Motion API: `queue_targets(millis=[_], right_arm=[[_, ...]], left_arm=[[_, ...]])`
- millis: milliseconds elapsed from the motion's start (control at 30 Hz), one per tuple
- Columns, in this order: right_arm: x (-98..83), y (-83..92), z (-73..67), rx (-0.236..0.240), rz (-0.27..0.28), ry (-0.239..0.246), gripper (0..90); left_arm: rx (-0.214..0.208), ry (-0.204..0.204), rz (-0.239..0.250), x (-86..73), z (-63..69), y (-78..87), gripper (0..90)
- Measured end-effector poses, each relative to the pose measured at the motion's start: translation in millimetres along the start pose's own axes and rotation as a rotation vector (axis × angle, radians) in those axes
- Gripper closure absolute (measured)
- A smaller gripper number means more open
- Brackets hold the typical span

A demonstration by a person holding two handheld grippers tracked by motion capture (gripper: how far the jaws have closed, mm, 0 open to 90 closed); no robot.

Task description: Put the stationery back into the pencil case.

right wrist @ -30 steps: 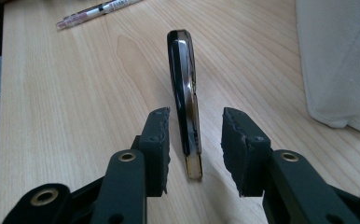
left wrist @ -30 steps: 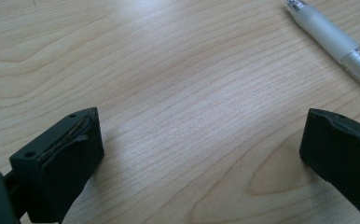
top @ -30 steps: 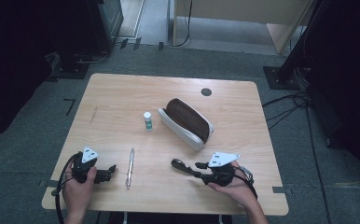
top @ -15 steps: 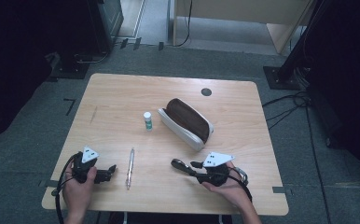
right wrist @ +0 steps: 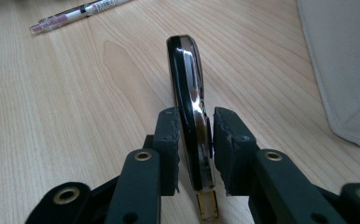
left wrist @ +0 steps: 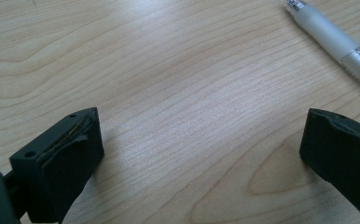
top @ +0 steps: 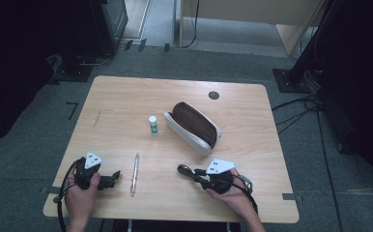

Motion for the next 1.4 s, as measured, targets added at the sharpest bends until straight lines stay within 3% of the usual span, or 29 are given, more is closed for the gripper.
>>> queue_targets(millis=[300, 567, 667, 1067, 1400], right_arm=[[-1.7, -1.2, -1.1, 0.006, 0.009, -0.025, 78.0], [0.5, 1.8, -1.4, -0.011, 0.023, -0.019, 78.5], [3.0, 5.0, -1.6, -0.017, 0.027, -0.039, 78.5], [21.2, 20.6, -1.8, -0.031, 0.053, -0.028, 78.6], [39.3, 36.4, 1.9, -0.053, 0.082, -0.047, 78.6]], left_arm=[[0.0, 0.0, 0.0, 0.0, 0.0, 0.0, 0.0], [0.0, 0.0, 0.0, 0.0, 0.0, 0.0, 0.0], [0.0, 0.0, 0.0, 0.0, 0.0, 0.0, 0.0], [0.0, 0.0, 0.0, 0.0, 0.0, 0.0, 0.0], [0.0, 0.0, 0.0, 0.0, 0.0, 0.0, 0.0]])
Point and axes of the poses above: each handheld gripper's, and its own axes: y roughly backward along the jaws, x roughly out of its top, z roughly to its right, the point moved 1 cm from there along -y, roughly forward along the jaws, and after that the axes turned 1 degree about -z, right-handed, at the moved point
